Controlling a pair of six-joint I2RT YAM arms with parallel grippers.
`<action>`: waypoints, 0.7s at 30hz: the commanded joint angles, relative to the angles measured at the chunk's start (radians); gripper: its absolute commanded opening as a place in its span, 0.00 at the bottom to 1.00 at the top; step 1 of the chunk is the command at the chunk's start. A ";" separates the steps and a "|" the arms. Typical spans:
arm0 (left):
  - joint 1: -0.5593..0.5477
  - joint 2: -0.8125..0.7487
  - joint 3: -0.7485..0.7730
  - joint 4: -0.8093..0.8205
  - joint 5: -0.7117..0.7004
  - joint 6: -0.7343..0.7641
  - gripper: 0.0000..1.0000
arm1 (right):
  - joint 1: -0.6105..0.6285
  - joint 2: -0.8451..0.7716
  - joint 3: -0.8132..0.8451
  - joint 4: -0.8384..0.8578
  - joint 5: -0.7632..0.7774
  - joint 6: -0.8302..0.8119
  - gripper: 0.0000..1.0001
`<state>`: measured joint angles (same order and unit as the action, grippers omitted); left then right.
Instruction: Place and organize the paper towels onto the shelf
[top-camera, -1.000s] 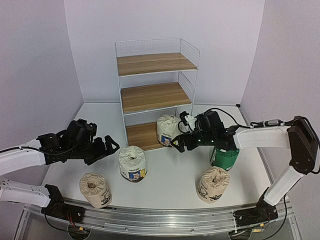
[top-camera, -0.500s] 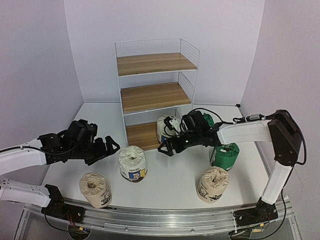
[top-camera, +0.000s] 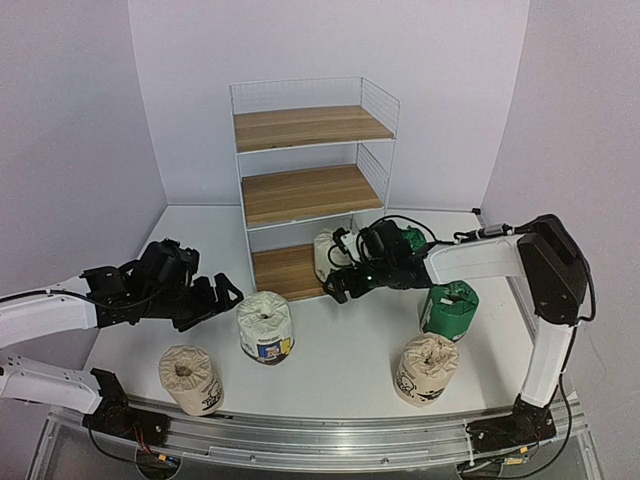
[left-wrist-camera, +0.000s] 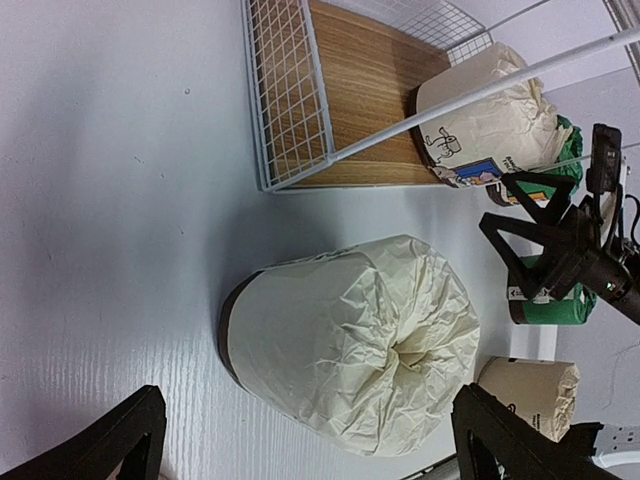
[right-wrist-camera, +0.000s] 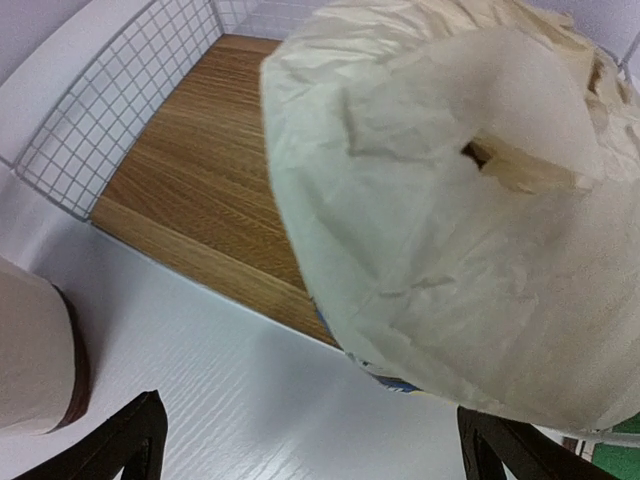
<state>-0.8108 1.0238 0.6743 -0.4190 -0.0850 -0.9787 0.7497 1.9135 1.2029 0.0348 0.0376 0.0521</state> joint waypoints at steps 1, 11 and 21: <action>-0.002 0.039 0.040 -0.015 0.038 -0.025 1.00 | -0.031 0.028 0.051 0.049 0.066 -0.009 0.98; -0.016 0.121 0.085 -0.050 0.111 -0.079 0.99 | -0.037 -0.084 -0.035 0.062 -0.029 0.009 0.98; -0.045 0.232 0.143 -0.061 0.041 -0.216 0.91 | -0.010 -0.321 -0.271 0.054 -0.053 0.086 0.98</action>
<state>-0.8459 1.2135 0.7610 -0.4797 -0.0059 -1.1295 0.7182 1.6738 0.9868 0.0702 -0.0007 0.0983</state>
